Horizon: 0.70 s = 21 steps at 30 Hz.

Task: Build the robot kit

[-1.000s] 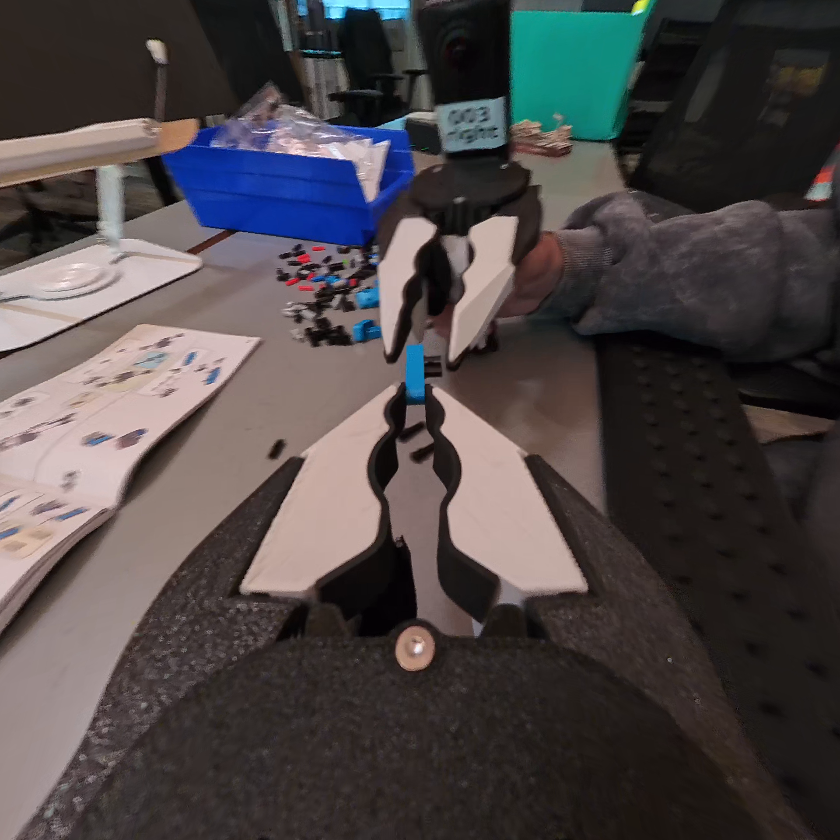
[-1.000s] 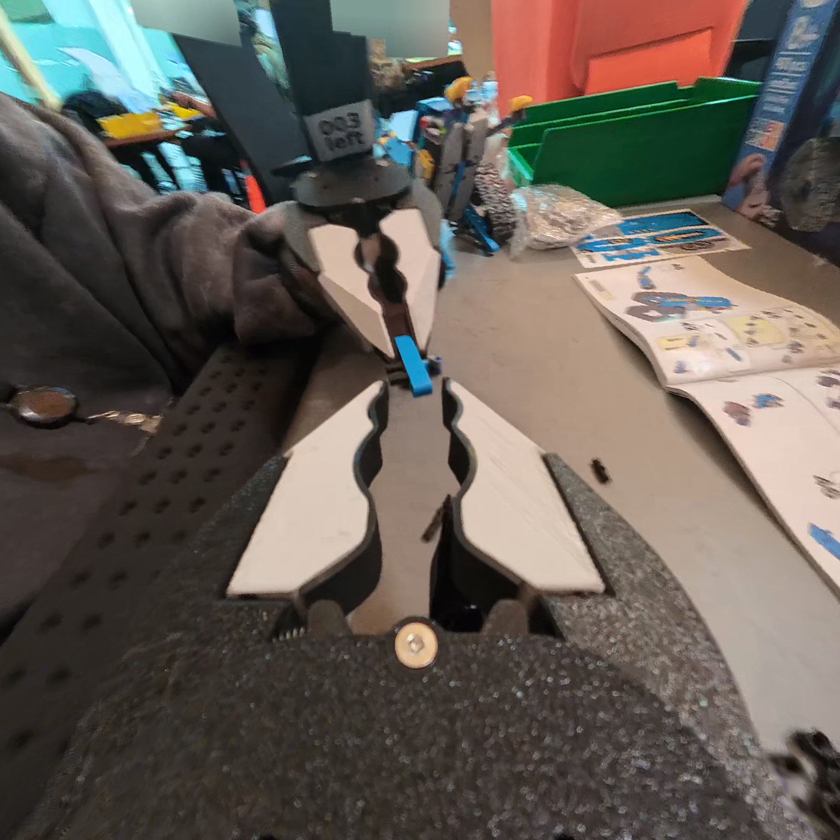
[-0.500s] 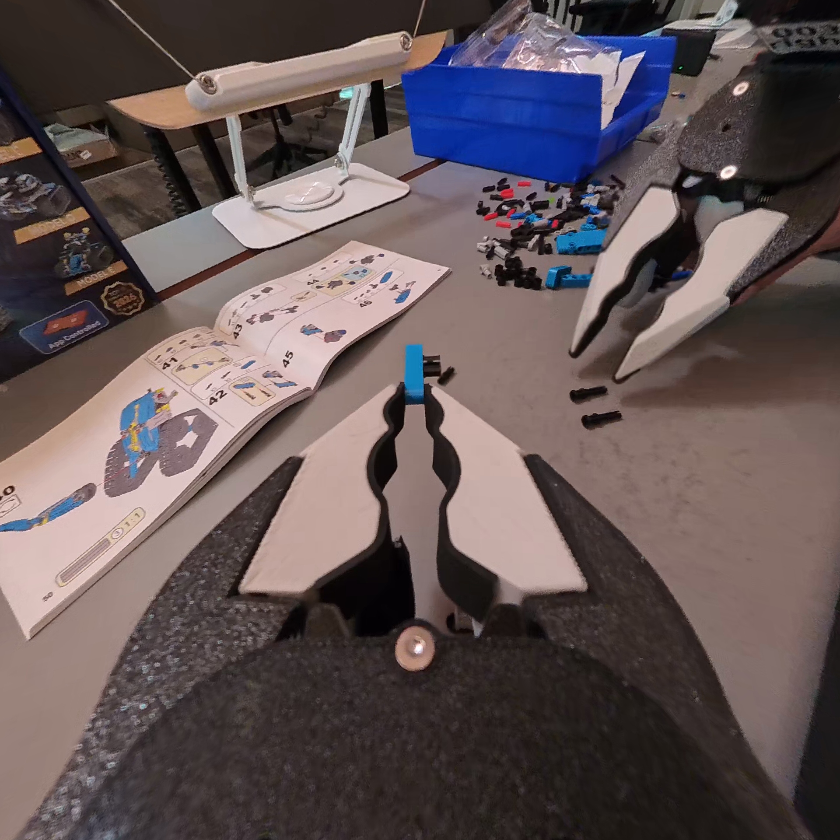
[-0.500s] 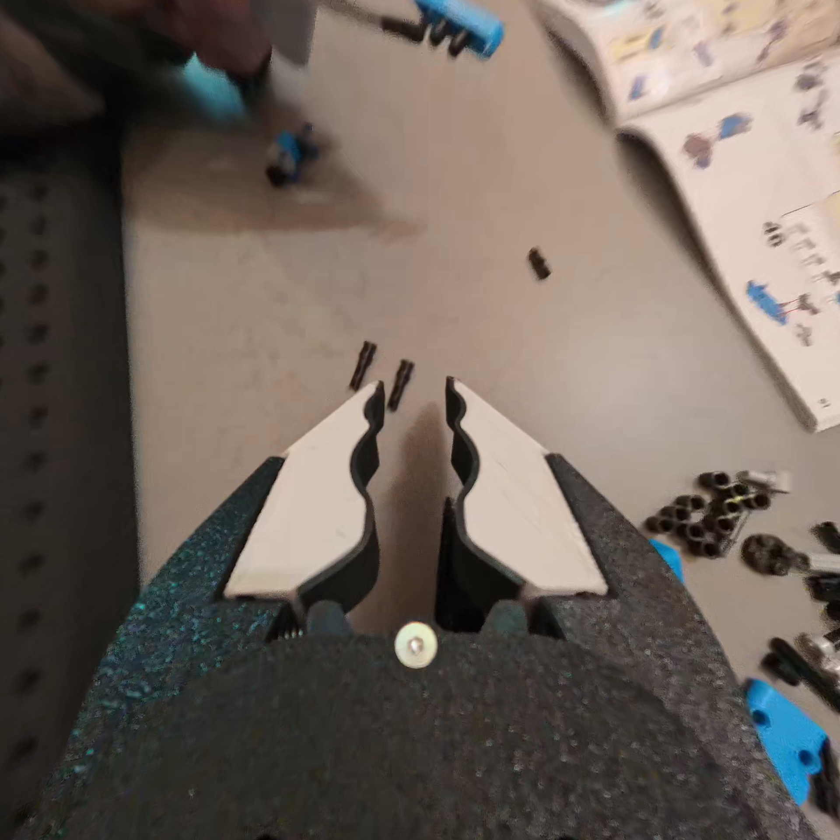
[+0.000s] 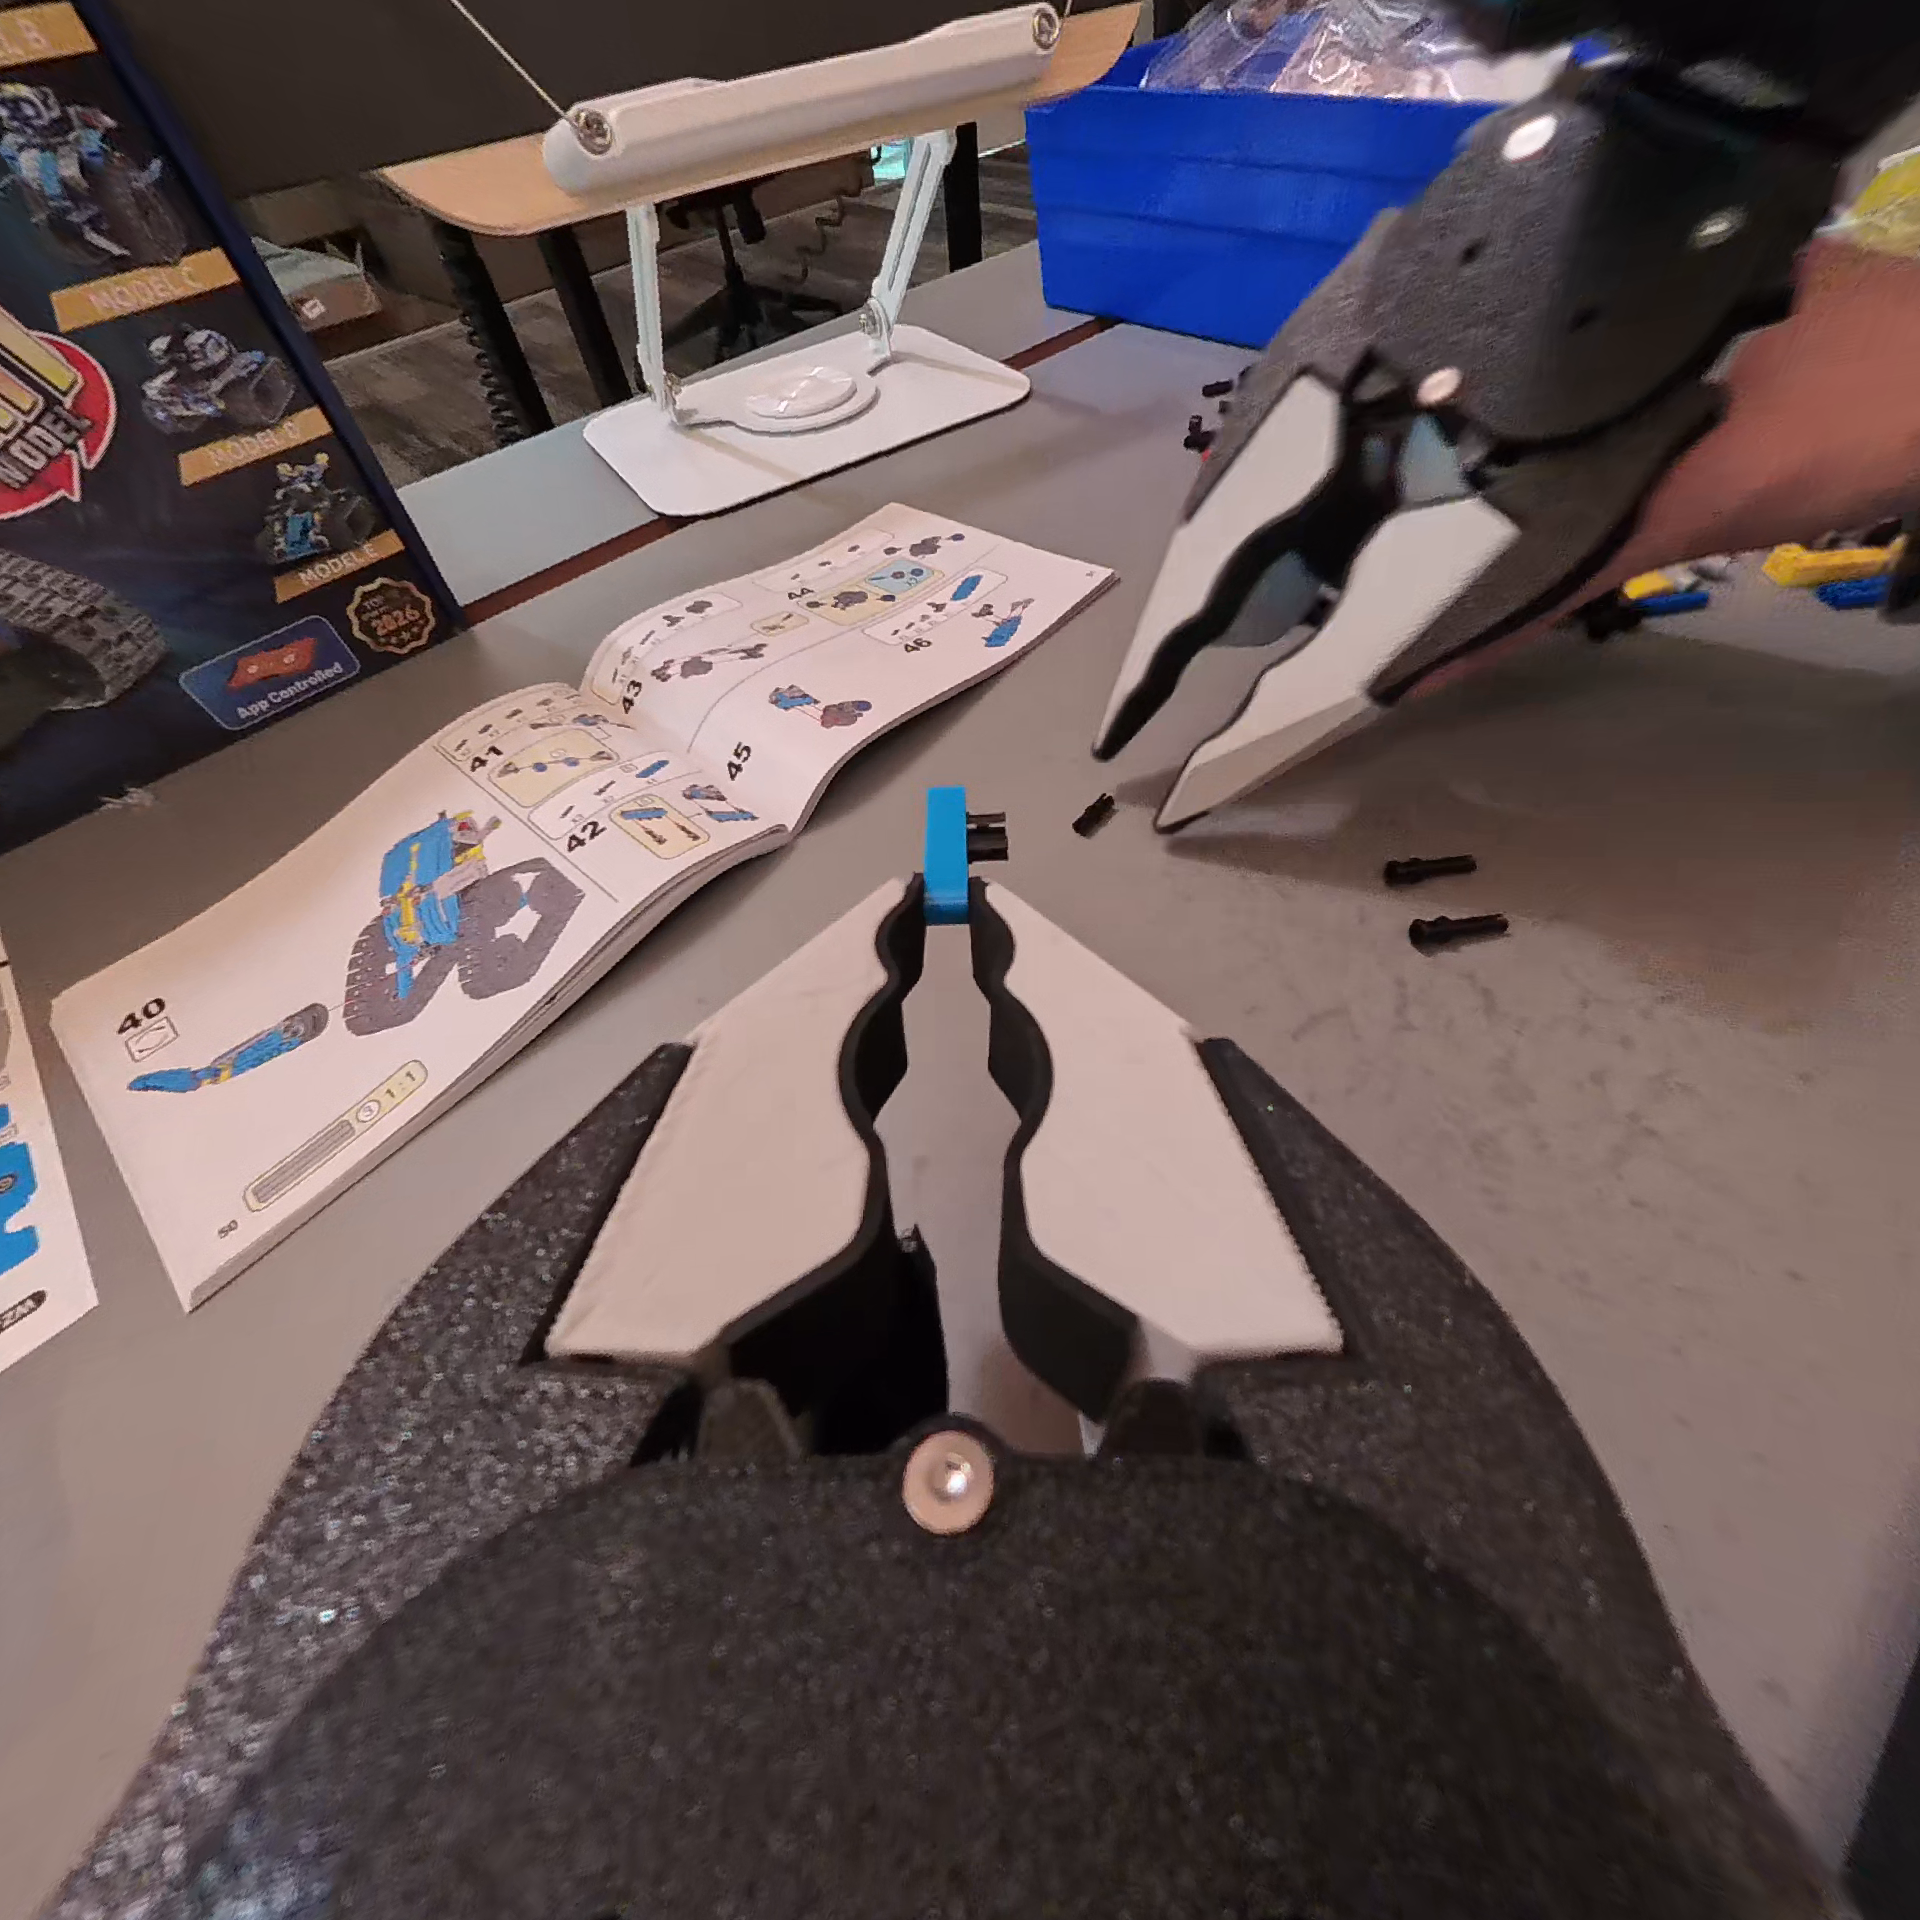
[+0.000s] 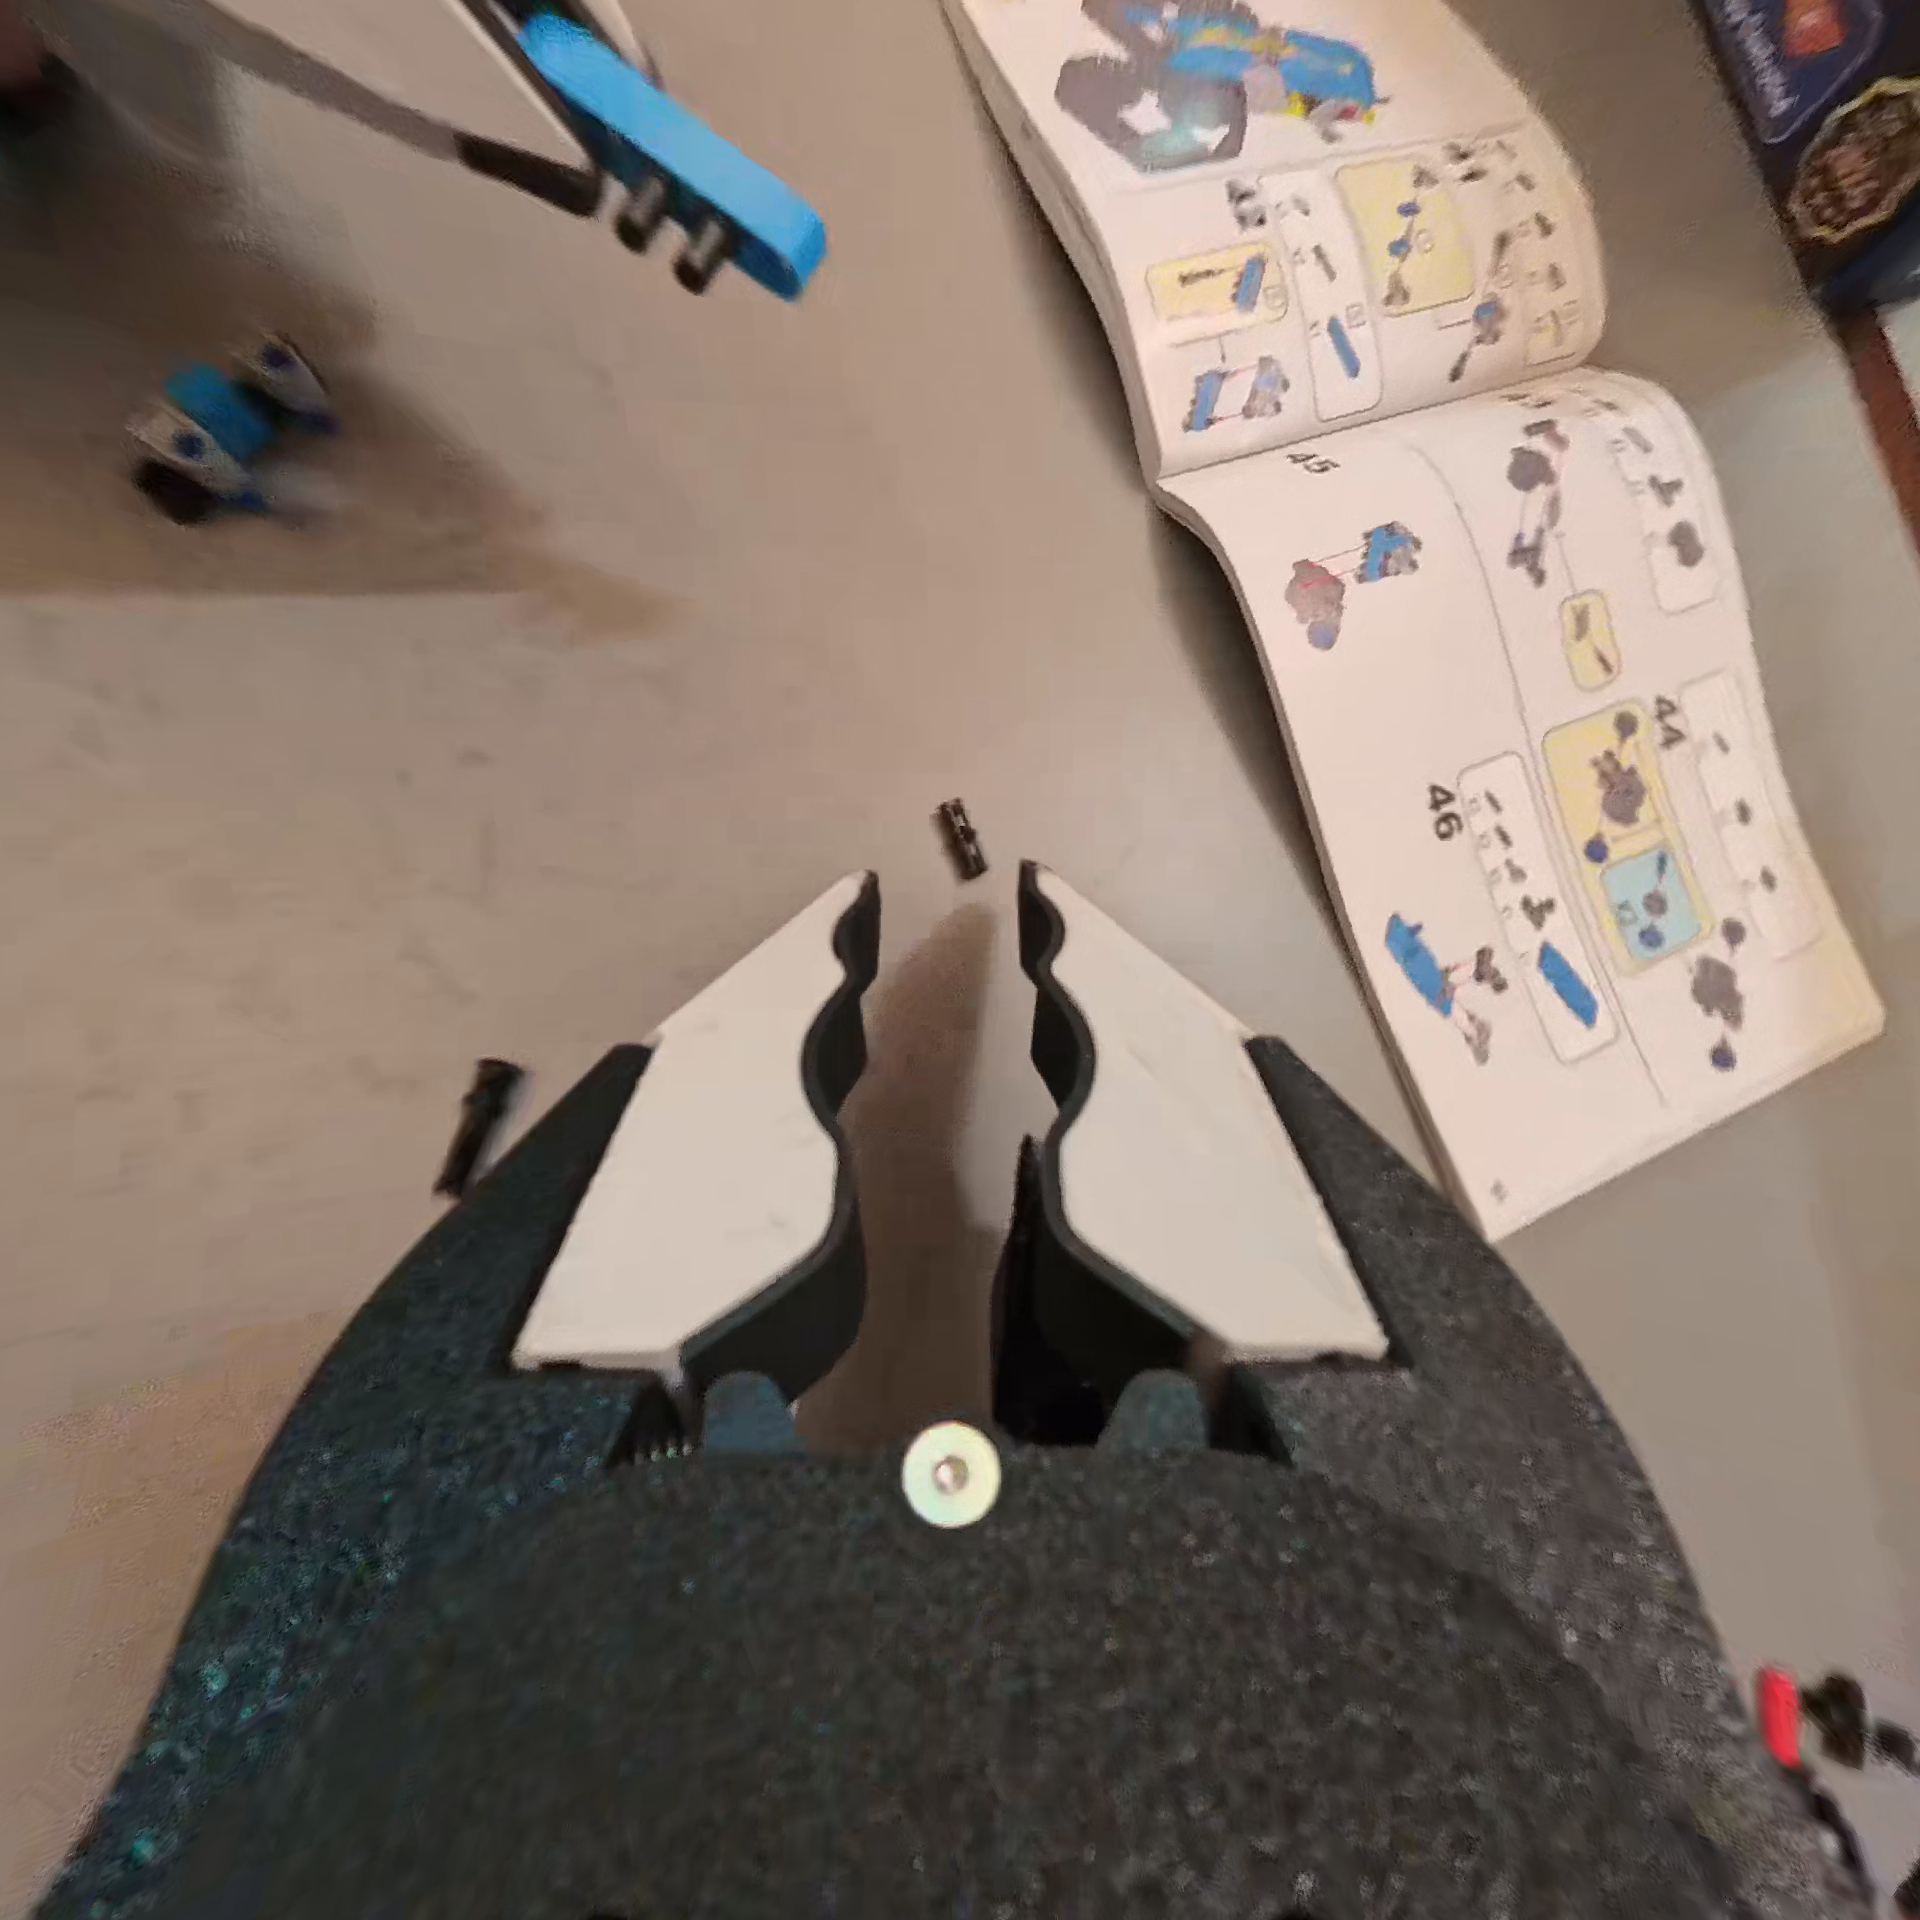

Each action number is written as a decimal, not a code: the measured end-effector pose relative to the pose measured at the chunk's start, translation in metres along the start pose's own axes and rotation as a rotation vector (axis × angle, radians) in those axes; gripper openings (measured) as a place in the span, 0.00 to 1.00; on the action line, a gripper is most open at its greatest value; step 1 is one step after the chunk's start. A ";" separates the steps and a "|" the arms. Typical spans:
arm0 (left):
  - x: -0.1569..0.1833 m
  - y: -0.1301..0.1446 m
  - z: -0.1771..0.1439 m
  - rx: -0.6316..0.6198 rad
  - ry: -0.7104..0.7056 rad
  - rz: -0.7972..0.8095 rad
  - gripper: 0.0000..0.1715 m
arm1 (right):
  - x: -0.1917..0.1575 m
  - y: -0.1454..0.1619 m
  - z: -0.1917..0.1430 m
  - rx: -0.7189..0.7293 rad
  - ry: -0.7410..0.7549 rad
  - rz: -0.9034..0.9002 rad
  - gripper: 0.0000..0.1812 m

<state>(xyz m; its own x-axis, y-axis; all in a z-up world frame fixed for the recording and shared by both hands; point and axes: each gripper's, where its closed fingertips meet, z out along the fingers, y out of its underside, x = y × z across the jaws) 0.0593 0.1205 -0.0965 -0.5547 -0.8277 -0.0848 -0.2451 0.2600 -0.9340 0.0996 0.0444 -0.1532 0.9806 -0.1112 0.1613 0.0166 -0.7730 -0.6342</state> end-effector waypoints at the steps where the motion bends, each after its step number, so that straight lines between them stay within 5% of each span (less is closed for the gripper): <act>1: 0.001 0.000 0.000 -0.002 0.002 0.008 0.04 | 0.000 0.003 0.006 -0.029 -0.036 -0.019 0.14; 11: 0.009 0.001 0.004 -0.014 0.020 0.058 0.04 | 0.000 0.000 0.015 -0.175 -0.279 -0.043 0.10; 18: 0.006 0.004 0.007 -0.034 0.020 0.038 0.04 | 0.007 -0.002 0.018 -0.261 -0.315 -0.079 0.02; 21: -0.001 -0.001 0.006 -0.009 -0.014 0.036 0.04 | -0.005 -0.046 0.001 0.020 -0.297 -0.008 0.02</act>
<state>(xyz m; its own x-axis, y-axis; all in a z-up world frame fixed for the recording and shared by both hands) 0.0644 0.1180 -0.0974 -0.5518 -0.8248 -0.1230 -0.2329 0.2940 -0.9270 0.0942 0.0812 -0.1256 0.9946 0.0850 -0.0600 0.0258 -0.7602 -0.6491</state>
